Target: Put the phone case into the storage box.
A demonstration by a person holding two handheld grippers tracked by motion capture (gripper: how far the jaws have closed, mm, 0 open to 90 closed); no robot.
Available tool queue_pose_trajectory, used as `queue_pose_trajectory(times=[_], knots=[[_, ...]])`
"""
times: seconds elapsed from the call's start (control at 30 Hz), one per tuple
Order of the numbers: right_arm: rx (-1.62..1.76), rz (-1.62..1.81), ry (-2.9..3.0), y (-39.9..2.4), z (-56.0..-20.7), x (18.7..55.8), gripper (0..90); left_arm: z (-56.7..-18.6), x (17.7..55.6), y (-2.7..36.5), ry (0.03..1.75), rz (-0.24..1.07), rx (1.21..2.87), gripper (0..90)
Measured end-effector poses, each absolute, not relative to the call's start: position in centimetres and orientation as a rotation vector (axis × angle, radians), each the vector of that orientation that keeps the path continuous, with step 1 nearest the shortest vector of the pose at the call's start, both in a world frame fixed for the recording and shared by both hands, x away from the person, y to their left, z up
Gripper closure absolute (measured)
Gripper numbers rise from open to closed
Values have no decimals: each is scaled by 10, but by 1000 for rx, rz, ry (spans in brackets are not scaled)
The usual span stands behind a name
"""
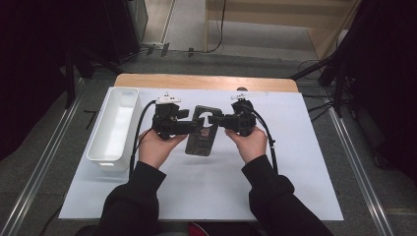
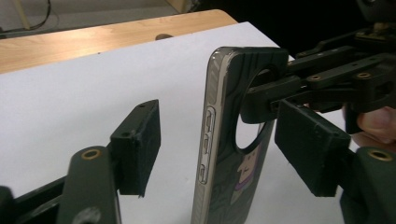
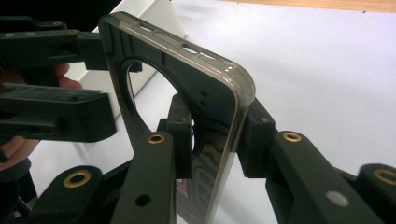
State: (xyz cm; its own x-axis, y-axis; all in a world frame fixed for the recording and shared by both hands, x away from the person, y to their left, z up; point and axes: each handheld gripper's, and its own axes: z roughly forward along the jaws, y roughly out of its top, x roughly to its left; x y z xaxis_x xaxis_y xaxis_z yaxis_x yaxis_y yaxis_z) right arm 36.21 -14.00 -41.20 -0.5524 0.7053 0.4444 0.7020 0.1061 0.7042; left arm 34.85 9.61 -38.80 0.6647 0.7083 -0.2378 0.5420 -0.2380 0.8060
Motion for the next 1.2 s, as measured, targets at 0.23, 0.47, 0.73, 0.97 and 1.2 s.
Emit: queue_pose_trajectory(times=[0.23, 0.47, 0.73, 0.97, 1.2], knots=[[1500, 1474, 2328, -138, -411, 361, 688, -391, 350, 92, 991, 245, 1926, 380], [1492, 1470, 2328, -135, -409, 360, 688, -392, 350, 88, 1010, 297, 1925, 437], [1490, 1467, 2331, -134, -407, 360, 688, -393, 350, 86, 1026, 299, 1922, 507], [1488, 1463, 2337, -132, -406, 358, 688, -394, 350, 85, 1032, 321, 1930, 585], [1480, 1465, 2336, -129, -405, 357, 689, -393, 348, 83, 1030, 354, 1935, 674]])
